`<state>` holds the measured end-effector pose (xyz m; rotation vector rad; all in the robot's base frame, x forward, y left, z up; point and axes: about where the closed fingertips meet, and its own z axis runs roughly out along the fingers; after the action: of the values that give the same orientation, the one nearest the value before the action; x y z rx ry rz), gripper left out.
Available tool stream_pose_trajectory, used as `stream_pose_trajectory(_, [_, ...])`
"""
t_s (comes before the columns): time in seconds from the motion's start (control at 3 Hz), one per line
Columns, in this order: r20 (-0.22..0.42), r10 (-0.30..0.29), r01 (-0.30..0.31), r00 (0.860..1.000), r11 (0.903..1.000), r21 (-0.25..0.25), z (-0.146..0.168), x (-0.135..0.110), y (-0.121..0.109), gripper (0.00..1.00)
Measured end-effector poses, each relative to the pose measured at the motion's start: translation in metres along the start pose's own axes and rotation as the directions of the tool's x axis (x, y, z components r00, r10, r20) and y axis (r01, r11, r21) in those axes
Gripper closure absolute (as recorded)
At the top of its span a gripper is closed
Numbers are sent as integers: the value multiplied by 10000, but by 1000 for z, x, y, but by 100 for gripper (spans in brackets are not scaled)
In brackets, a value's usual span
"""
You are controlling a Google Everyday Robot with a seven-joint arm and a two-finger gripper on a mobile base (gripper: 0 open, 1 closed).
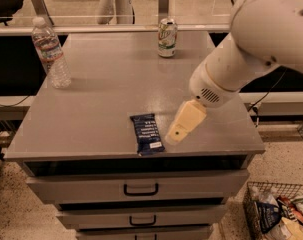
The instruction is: Move rxbar blueberry near 7up can
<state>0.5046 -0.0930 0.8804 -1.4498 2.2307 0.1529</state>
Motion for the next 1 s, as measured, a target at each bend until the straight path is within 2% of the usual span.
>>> stream_pose_trajectory(0.33, [14, 459, -459, 9989, 9988, -163, 33, -9, 16, 0])
stream_pose_trajectory(1.0, [118, 493, -486, 9987, 9972, -562, 62, -34, 54, 0])
